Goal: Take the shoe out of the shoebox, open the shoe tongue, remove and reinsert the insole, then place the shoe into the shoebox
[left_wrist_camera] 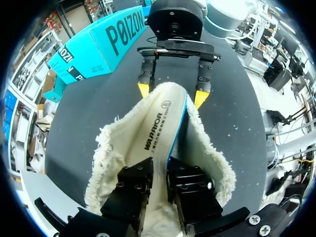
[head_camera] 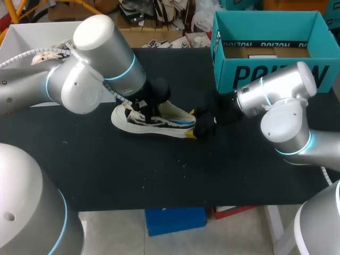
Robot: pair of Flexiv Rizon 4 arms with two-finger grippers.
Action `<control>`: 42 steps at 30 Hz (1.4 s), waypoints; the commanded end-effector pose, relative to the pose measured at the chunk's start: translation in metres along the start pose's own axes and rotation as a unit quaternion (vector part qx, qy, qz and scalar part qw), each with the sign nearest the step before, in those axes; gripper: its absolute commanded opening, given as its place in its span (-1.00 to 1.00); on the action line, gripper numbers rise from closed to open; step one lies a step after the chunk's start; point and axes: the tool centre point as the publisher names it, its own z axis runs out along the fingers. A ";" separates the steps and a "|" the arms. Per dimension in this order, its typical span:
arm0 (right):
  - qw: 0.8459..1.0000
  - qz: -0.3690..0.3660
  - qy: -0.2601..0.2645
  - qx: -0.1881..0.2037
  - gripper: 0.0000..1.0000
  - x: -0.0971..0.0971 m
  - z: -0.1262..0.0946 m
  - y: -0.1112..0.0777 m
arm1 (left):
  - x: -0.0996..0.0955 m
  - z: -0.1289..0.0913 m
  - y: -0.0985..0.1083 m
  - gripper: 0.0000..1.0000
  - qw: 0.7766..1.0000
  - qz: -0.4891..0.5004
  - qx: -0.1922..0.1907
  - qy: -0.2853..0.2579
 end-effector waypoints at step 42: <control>1.000 0.001 -0.001 0.001 -1.00 -0.003 -0.001 -0.004 | 0.004 0.027 -0.013 0.00 0.995 0.031 -0.088 0.025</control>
